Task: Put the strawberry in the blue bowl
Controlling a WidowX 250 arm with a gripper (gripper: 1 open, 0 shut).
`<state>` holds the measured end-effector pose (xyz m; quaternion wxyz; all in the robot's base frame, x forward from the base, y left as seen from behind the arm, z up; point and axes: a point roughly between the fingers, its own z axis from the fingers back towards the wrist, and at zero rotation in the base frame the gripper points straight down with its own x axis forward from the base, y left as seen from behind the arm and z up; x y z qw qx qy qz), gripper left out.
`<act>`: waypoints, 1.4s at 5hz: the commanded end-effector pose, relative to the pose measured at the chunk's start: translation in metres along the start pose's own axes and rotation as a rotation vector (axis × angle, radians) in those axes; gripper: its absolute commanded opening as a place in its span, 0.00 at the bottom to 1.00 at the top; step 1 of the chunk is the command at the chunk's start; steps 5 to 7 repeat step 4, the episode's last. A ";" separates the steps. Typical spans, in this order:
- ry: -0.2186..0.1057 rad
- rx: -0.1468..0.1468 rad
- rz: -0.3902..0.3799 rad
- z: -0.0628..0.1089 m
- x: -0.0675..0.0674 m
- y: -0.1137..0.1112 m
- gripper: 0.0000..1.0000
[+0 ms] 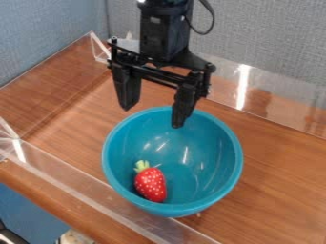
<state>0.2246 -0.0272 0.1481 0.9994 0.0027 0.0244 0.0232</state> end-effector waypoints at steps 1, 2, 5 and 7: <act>-0.048 -0.006 0.033 0.010 -0.008 0.006 1.00; -0.047 -0.009 0.051 0.020 -0.011 0.008 1.00; -0.052 -0.012 0.045 0.020 -0.010 -0.003 1.00; -0.052 -0.012 0.045 0.020 -0.010 -0.003 1.00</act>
